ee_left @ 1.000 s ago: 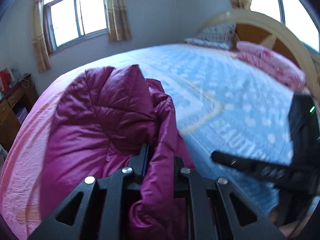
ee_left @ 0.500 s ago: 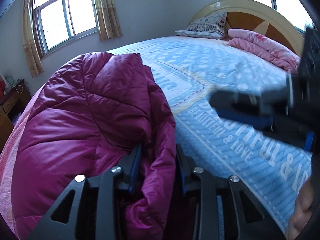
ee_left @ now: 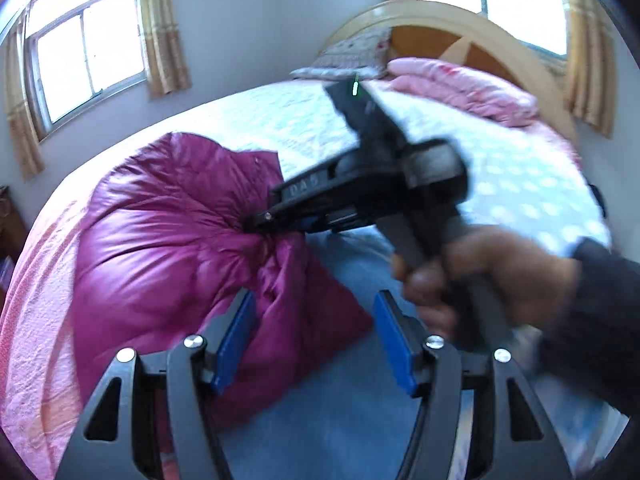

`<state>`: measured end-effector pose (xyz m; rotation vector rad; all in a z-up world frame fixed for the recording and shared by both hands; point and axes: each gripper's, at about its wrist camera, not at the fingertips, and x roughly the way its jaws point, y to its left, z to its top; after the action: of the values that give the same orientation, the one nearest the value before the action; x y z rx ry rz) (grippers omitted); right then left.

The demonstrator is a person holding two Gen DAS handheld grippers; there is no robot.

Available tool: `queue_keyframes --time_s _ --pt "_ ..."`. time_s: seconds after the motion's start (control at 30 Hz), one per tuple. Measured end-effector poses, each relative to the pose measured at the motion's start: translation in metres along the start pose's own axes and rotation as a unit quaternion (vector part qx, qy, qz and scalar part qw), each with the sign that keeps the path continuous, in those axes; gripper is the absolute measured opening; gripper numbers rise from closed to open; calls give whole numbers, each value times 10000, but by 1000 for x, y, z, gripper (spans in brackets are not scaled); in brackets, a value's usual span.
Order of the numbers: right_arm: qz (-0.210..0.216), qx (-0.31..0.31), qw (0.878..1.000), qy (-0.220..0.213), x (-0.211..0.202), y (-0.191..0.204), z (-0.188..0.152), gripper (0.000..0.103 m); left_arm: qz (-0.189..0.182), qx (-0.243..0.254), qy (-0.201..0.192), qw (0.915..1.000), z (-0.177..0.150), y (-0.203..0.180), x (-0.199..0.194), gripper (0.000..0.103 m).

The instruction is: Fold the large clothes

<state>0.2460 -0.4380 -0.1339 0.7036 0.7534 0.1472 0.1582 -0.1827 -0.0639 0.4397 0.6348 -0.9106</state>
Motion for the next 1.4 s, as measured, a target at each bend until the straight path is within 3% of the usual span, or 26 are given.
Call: queue_keyframes --time_s 0.07,0.1,0.2,0.3,0.43,0.6,0.7,0.8,0.87,1.0,1.07,1.17,1.27,1.33,1.4 --pt "-15 -16 10000 -37 0 1 1 22 -106 -130 -148 9997 3 18 -28 66" --pt "-68 -92 9999 -57 0 4 0 22 -71 -297 -295 9991 8 33 -42 73" --pt "-194 -249 9994 -113 1 12 -3 22 311 -864 -745 9930 31 82 -64 86" --pt "-217 -285 9992 -173 -2 16 -6 22 829 -1440 -866 9823 53 129 -53 86" --pt "-168 -250 9993 -217 -6 17 -10 22 1253 -2122 -613 9672 79 178 -3 85" --pt "-117 -194 9994 -258 -17 5 -20 22 1177 -2273 146 9666 54 165 64 81" --pt "40 -47 9996 -275 -21 -8 -21 22 1792 -1872 200 9656 32 141 80 85" --pt "96 90 9994 -324 -26 -16 -20 22 2079 -1636 221 9641 34 127 81 88" --pt "-79 50 9990 -431 -35 -16 -21 22 2122 -1579 269 9640 34 124 84 90" --pt "-909 -704 9887 -961 -65 20 -16 23 1952 -1627 240 9669 30 126 84 91" --pt "-995 -1010 9837 -1101 -74 42 -6 24 1873 -1743 170 9666 28 132 84 91" --pt "-1254 -1372 9786 -889 -63 61 14 24 1909 -1727 221 9661 31 132 91 92" --pt "-1906 -1523 9678 -616 -27 59 28 24 1958 -1716 249 9652 32 132 94 92" --pt "-1967 -1312 9709 -370 -4 41 25 24 1972 -1752 296 9641 32 134 97 92" --pt "-1854 -1276 9733 -445 6 32 18 25 2009 -1749 352 9632 32 135 101 93"
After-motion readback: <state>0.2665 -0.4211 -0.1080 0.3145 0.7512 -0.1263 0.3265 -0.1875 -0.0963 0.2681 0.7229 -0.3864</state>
